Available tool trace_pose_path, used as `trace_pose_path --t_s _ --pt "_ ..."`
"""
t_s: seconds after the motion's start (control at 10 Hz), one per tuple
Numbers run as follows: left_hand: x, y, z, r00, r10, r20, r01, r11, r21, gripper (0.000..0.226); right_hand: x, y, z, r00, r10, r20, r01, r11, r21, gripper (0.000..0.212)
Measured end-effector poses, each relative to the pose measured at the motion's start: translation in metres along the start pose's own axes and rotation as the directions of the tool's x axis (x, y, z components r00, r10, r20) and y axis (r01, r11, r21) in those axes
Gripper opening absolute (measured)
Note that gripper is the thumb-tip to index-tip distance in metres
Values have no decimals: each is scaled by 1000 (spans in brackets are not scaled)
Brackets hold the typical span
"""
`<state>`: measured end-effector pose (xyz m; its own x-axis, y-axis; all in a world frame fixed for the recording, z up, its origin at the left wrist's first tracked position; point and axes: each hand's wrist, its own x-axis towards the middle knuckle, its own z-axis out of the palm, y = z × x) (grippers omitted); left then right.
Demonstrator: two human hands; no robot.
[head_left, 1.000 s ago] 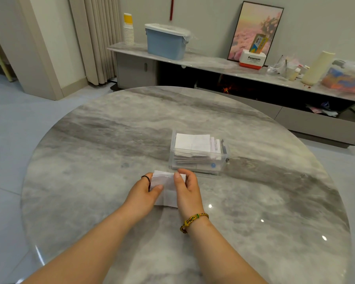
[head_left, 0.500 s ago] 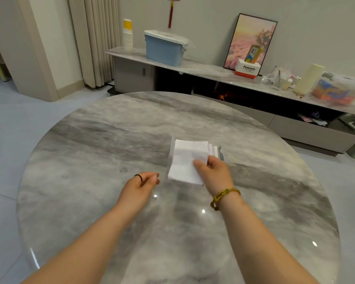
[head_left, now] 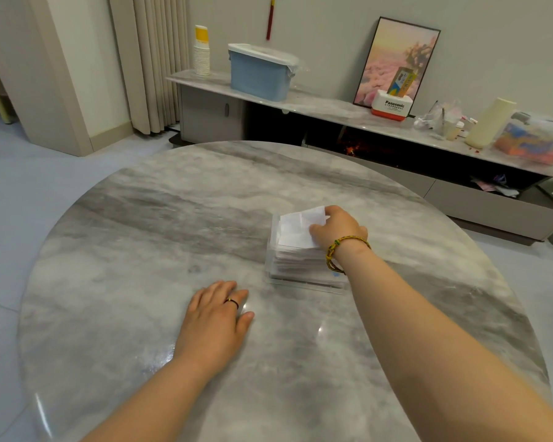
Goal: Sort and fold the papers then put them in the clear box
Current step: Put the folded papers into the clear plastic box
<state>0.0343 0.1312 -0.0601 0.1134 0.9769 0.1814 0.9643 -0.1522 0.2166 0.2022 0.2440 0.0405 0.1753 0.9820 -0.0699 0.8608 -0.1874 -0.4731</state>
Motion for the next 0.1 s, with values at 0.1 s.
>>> trace_pose_path --t_s 0.1 --pt "1 -2 5 997 40 -67 -39 999 17 43 -3 3 4 999 -39 -33 37 998 -56 52"
